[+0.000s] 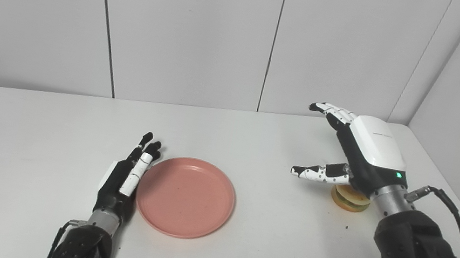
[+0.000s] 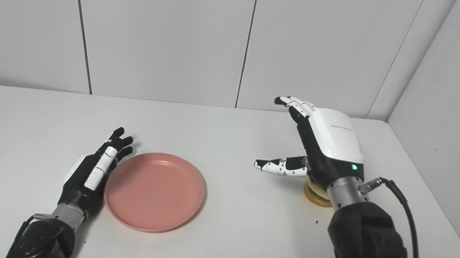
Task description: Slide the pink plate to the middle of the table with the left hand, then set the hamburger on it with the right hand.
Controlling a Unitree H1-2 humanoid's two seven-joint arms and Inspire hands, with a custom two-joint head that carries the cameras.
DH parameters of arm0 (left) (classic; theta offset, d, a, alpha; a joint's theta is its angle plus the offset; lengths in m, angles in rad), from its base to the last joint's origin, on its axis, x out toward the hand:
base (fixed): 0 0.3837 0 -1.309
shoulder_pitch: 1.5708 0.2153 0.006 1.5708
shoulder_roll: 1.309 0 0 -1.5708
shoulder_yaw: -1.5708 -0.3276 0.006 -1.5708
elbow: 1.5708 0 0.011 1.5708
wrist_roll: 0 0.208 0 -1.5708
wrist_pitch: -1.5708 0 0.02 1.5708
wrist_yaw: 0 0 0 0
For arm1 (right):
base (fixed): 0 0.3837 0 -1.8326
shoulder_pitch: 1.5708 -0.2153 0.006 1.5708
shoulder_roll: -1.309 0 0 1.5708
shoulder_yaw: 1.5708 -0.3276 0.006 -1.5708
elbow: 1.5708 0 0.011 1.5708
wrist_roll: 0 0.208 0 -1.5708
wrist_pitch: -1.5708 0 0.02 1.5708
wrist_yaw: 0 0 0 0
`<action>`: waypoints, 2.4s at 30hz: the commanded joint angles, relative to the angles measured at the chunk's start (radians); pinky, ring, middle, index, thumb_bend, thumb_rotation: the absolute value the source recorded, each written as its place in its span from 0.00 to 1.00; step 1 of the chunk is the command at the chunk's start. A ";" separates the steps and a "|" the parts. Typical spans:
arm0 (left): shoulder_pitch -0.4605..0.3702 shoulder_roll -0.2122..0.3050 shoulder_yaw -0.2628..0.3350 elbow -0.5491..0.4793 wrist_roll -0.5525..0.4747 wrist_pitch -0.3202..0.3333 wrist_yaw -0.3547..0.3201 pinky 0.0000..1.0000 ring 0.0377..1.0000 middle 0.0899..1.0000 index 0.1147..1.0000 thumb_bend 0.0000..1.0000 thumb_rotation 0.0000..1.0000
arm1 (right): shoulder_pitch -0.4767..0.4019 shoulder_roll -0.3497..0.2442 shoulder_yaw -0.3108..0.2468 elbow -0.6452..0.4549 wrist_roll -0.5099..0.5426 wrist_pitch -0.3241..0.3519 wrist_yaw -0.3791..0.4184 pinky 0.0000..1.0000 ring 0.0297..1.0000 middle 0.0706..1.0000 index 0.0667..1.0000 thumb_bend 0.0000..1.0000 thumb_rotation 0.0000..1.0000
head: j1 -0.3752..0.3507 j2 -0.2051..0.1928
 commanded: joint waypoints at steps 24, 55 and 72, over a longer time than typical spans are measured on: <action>-0.026 -0.011 -0.004 0.018 0.006 0.017 -0.016 0.88 0.94 0.93 0.96 0.90 0.81 | -0.227 -0.211 0.127 0.260 -0.117 0.086 0.306 0.65 0.83 0.84 0.80 1.00 0.37 | 0.001 -0.002; -0.019 -0.009 -0.014 0.039 0.004 -0.010 -0.032 0.89 0.93 0.93 0.97 0.92 0.79 | -0.229 -0.225 0.198 0.480 -0.112 0.111 0.276 0.74 0.85 0.87 0.78 1.00 0.28 | 0.010 0.001; -0.015 -0.010 -0.007 0.032 0.002 -0.001 -0.037 0.88 0.93 0.93 0.97 0.93 0.79 | -0.219 -0.223 0.203 0.486 -0.089 0.111 0.221 0.60 0.78 0.83 0.77 1.00 0.23 | 0.013 0.006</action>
